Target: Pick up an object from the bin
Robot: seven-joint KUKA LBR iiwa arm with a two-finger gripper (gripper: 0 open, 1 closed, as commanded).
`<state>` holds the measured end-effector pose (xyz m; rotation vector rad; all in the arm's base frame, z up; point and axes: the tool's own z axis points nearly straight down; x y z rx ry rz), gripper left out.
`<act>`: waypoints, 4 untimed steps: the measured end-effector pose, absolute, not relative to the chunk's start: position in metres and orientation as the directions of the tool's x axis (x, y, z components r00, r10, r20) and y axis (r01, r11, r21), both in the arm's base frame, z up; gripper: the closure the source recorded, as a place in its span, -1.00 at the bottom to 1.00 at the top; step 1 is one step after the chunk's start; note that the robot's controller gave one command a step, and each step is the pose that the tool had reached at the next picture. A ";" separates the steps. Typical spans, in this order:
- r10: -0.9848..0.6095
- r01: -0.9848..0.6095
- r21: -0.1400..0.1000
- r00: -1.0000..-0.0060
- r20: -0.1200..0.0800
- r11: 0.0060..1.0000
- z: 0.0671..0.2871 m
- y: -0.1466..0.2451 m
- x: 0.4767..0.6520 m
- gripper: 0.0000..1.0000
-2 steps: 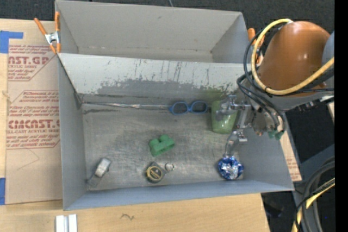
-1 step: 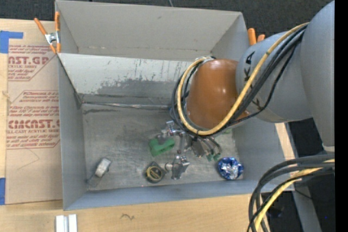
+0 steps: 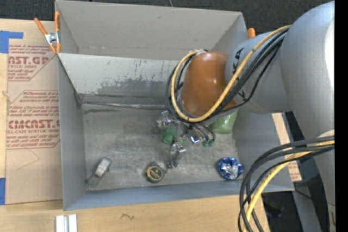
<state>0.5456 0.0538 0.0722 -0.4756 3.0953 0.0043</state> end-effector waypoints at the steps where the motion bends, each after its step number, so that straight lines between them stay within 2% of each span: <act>1: -0.393 -0.393 -0.004 -0.919 -0.010 0.919 0.150 0.038 0.563 -1.00; 2: -0.210 -0.210 0.002 -0.978 -0.005 0.978 0.072 0.011 0.566 -1.00; 3: -0.335 -0.335 0.002 -0.942 -0.003 0.942 0.072 0.008 0.574 -1.00; 4: -0.335 -0.335 0.001 -0.942 0.002 0.942 0.074 0.006 0.574 1.00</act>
Offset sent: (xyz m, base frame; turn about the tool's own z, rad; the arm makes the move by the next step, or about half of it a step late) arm 0.0149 -0.0153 0.0734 -0.0995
